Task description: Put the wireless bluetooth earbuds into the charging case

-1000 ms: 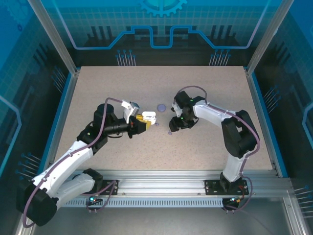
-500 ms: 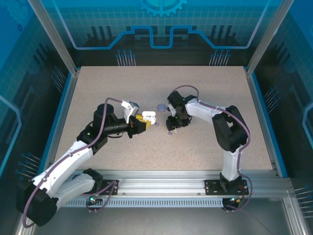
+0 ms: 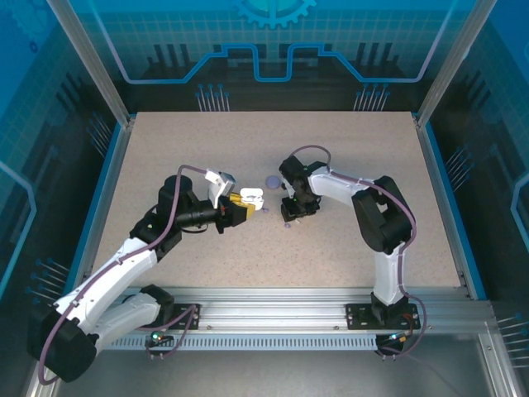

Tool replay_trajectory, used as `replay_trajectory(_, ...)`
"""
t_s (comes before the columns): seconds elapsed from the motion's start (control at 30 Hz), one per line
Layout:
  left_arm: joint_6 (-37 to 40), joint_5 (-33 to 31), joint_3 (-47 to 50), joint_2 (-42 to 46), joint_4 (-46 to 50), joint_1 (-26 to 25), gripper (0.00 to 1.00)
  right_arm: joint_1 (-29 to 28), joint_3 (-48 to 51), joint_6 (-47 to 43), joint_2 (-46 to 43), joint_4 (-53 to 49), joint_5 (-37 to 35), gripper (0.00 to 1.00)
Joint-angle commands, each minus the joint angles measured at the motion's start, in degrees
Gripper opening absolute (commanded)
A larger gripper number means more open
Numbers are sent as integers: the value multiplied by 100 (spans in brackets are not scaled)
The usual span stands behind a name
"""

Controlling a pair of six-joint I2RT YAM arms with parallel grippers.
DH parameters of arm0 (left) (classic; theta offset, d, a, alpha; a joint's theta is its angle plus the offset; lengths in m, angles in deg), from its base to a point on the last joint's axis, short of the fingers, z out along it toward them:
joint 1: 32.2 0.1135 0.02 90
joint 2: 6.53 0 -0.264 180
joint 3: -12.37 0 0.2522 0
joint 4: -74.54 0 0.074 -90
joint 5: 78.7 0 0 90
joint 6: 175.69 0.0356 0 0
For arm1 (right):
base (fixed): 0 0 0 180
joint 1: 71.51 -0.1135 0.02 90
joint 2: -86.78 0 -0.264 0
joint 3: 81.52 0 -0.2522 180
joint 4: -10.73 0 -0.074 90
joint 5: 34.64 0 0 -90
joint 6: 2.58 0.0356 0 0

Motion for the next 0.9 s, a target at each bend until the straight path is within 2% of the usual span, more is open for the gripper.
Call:
replay_trajectory(0.0, -74, -25, 109, 100, -115, 40, 5, -73, -172, 124, 162, -166, -70, 43)
replay_trajectory(0.13, -73, -25, 96, 100, -115, 38, 5, -96, -177, 184, 199, -211, -223, 41)
replay_trajectory(0.53, -60, -47, 80, 87, -94, 39, 5, -91, -62, 308, 131, -131, -399, 24)
replay_trajectory(0.87, -250, -424, 89, -129, -94, 40, 5, 169, 574, 489, -665, 632, -116, 22)
